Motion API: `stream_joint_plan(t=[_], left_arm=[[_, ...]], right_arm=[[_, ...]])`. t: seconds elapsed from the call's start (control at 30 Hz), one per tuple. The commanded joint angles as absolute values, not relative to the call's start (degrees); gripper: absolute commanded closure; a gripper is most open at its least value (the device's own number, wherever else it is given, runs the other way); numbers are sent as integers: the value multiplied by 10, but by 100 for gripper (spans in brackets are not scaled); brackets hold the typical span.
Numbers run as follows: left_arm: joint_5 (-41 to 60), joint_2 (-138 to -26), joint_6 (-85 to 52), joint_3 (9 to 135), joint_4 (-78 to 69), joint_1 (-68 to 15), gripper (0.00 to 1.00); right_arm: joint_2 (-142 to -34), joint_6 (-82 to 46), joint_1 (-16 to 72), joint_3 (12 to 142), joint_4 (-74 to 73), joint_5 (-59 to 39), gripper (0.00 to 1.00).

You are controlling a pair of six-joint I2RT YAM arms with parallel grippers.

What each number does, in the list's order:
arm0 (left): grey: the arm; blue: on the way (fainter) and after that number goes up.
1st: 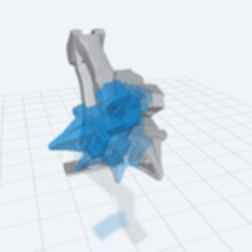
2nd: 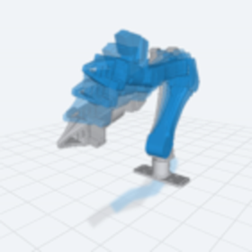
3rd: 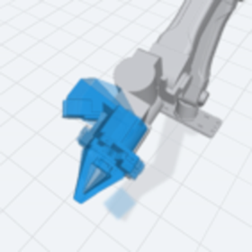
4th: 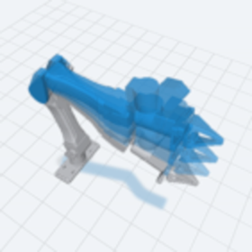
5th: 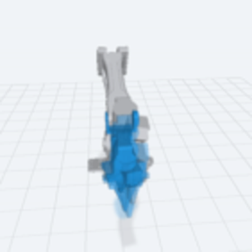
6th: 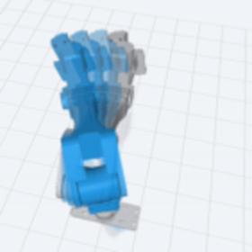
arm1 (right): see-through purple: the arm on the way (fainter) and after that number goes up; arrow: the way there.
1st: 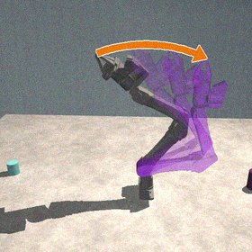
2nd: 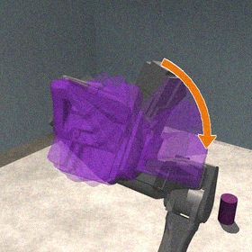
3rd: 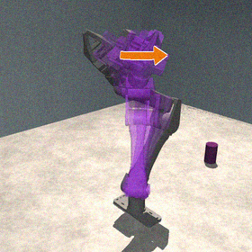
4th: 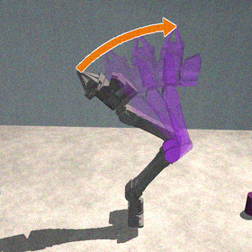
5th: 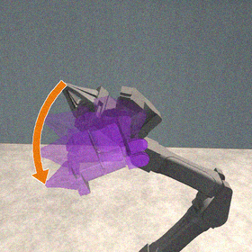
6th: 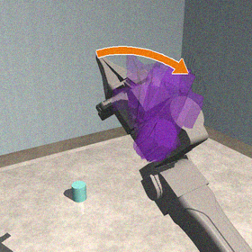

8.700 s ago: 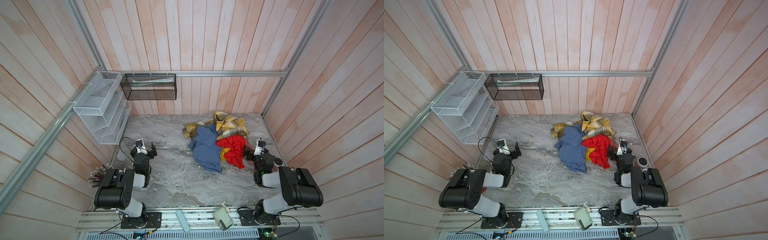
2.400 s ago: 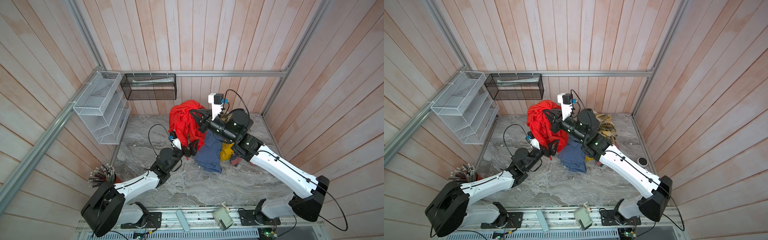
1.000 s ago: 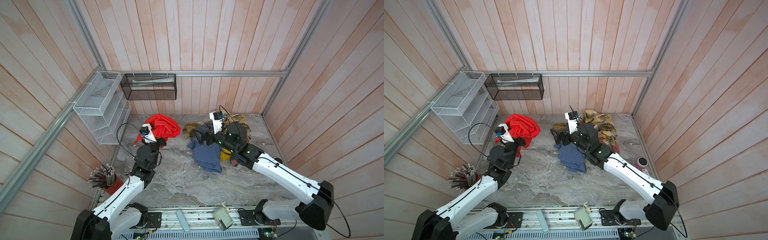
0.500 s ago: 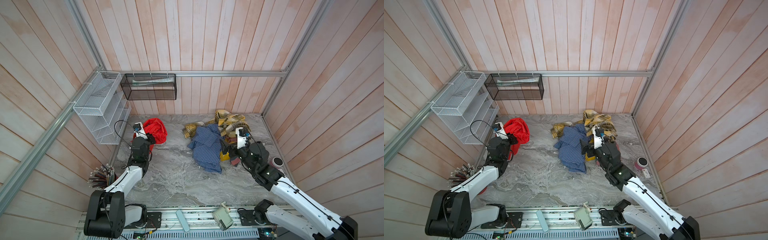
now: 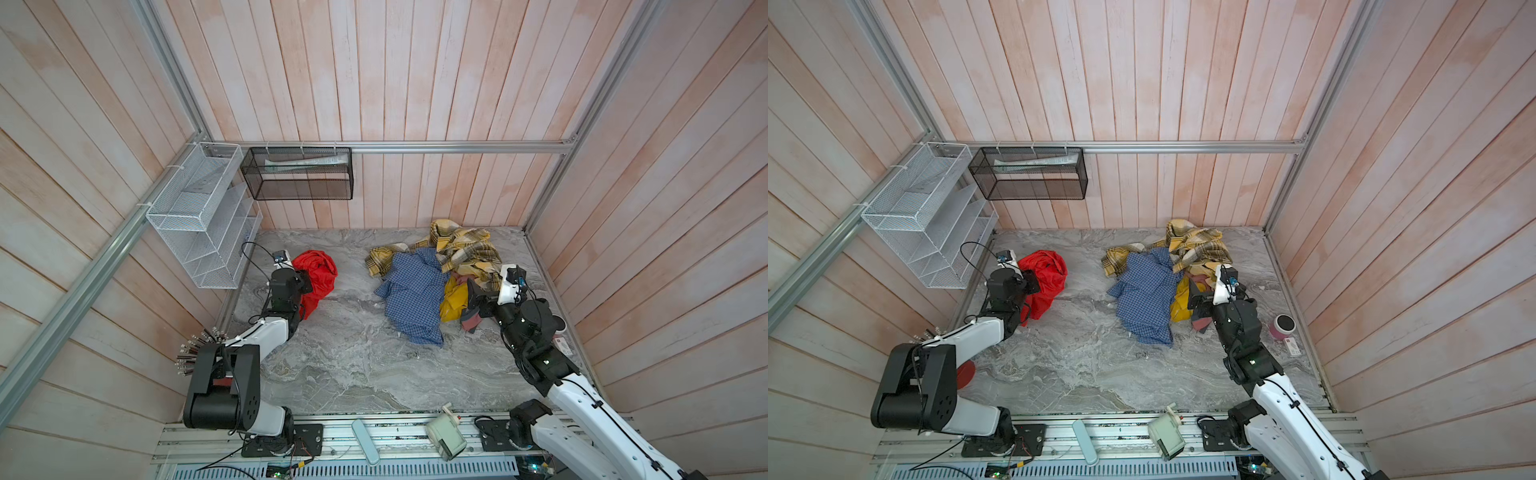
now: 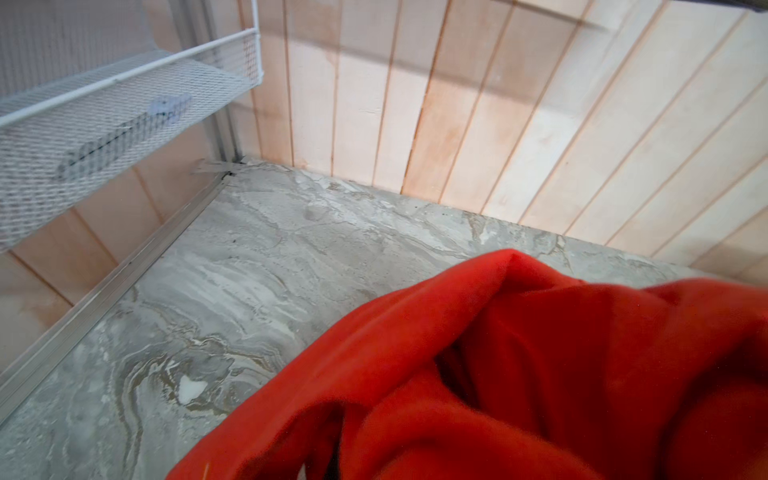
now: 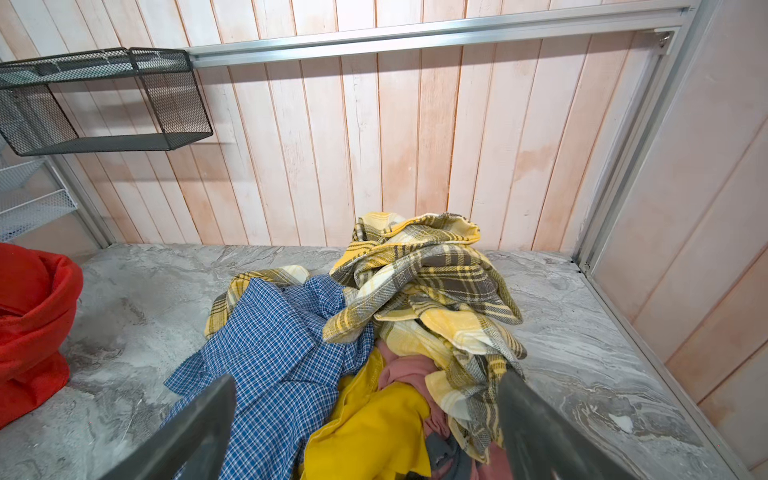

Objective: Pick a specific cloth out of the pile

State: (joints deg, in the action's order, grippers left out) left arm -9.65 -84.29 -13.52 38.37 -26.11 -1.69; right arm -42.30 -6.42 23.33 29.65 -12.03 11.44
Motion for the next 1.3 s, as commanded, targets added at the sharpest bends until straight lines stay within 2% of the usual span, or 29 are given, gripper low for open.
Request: stream_joint_plan(t=[0.0, 0.17, 0.4, 0.67, 0.77, 0.9, 1.0, 1.27], left_arm=[[-135, -845, -167, 378, -263, -9, 100], [-126, -846, -159, 385, -219, -4, 100], [-123, -874, -181, 445, -66, -2, 100], [-132, -864, -173, 438, -29, -2, 98], [-150, -864, -160, 432, -14, -2, 88], [-157, -857, -158, 419, -6, -2, 63], [-162, -858, -166, 422, 13, -2, 49], [-138, -822, -189, 426, 22, -2, 35]], right_arm=[[-419, -78, 229, 293, -136, 99, 2], [-427, -81, 226, 289, -141, 93, 2], [-434, -82, 224, 300, -130, 89, 2], [-424, -75, 219, 301, -121, 96, 2], [-425, -77, 215, 299, -121, 96, 2], [-428, -76, 214, 297, -123, 94, 2], [-431, -78, 211, 297, -125, 94, 2], [-438, -78, 208, 315, -117, 87, 2]])
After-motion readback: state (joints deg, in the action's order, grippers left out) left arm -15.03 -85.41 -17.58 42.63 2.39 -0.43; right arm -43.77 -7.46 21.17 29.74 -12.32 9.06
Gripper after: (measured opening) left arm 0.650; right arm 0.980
